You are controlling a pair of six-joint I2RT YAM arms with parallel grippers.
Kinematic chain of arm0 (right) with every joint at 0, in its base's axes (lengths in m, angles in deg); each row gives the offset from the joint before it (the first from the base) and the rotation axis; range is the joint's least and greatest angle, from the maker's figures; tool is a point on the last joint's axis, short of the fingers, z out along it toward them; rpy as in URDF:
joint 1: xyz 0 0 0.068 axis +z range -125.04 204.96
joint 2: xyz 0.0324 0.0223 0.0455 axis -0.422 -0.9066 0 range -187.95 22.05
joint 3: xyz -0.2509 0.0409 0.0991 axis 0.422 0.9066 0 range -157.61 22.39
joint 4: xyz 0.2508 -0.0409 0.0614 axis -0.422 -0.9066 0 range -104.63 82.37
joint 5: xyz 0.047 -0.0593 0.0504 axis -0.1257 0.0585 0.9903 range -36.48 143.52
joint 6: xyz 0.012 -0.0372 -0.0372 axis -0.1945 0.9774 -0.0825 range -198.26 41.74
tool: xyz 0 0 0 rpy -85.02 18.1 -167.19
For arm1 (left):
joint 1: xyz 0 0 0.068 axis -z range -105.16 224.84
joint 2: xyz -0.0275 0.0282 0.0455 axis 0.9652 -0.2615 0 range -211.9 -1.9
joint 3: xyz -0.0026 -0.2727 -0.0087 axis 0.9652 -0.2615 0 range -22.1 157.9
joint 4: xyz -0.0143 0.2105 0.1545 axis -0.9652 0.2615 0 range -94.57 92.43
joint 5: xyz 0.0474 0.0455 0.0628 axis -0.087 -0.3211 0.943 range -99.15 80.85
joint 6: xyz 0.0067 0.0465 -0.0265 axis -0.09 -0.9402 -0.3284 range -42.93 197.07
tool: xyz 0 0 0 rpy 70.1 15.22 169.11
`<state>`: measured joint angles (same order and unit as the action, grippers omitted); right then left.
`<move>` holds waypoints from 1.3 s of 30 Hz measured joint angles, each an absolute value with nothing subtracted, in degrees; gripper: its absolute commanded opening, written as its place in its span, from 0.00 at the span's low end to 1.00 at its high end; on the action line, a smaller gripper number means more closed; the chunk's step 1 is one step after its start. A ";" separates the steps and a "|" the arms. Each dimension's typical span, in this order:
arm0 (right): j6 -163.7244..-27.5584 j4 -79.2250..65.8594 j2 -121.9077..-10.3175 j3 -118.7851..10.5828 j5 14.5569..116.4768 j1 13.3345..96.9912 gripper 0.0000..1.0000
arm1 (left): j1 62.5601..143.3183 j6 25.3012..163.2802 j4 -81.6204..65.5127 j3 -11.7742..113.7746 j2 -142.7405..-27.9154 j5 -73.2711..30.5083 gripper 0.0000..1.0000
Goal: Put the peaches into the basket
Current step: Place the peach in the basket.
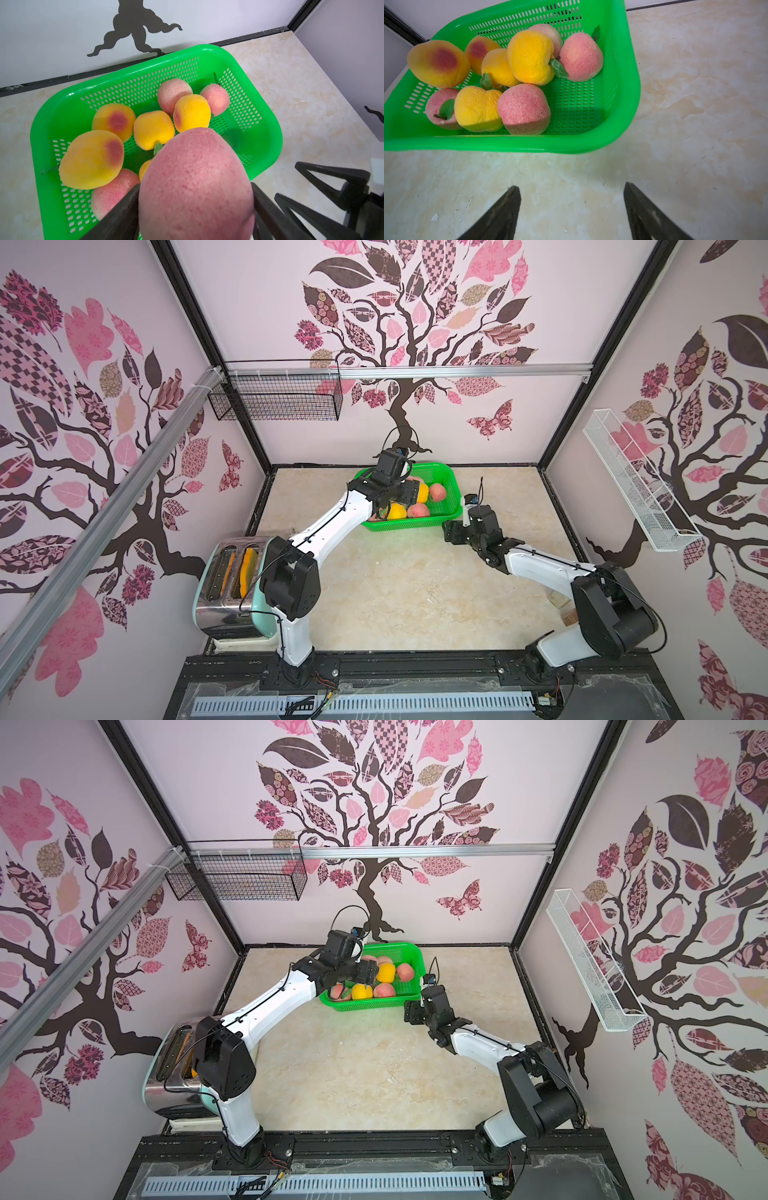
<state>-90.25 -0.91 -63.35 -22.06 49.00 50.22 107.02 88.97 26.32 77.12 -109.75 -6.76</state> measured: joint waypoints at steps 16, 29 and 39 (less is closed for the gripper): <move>-90.75 -0.72 -63.44 -22.06 49.07 50.22 0.81 | 101.84 95.00 21.49 81.18 -119.85 -9.58 0.90; -90.70 -0.74 -63.31 -22.01 49.05 50.22 0.80 | 101.95 94.96 19.94 71.69 -111.87 -9.08 0.91; -89.55 -4.65 -59.11 -22.82 47.69 50.22 0.82 | 97.10 96.18 13.54 49.47 -90.91 -4.40 0.94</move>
<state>-89.55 -4.65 -59.11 -22.82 47.69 50.22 97.10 96.18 13.54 49.47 -90.91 -4.40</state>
